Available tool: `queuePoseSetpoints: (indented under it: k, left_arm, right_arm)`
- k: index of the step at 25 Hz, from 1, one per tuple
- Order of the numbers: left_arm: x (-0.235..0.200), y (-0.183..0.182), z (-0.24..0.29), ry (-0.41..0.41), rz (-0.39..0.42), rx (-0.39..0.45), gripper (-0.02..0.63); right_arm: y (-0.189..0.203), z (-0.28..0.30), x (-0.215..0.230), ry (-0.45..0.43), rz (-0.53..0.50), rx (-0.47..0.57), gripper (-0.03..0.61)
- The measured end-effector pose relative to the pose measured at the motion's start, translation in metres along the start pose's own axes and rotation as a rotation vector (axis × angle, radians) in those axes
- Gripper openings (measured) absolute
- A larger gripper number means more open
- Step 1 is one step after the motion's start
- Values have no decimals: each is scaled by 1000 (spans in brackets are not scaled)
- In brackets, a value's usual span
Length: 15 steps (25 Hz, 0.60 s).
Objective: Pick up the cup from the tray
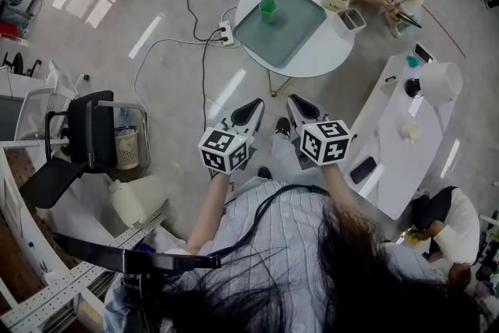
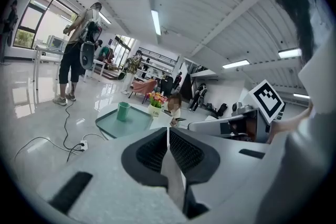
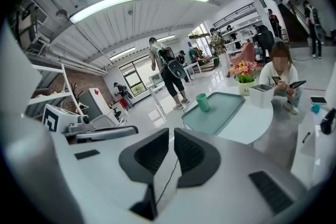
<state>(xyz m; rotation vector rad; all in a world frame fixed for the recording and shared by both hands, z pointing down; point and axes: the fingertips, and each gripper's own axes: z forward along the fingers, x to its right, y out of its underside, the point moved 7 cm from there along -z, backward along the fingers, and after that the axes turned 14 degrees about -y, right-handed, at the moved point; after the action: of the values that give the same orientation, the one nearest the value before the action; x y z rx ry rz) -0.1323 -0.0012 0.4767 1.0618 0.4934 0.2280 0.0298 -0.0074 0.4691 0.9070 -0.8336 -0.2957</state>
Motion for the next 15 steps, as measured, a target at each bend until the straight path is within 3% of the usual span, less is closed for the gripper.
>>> queuePoseSetpoints:
  k: [15]
  left_arm:
    - [-18,-60,113,-66,10,-12,15]
  right_arm:
    - [-82,56,94,-86,-8,-34,48]
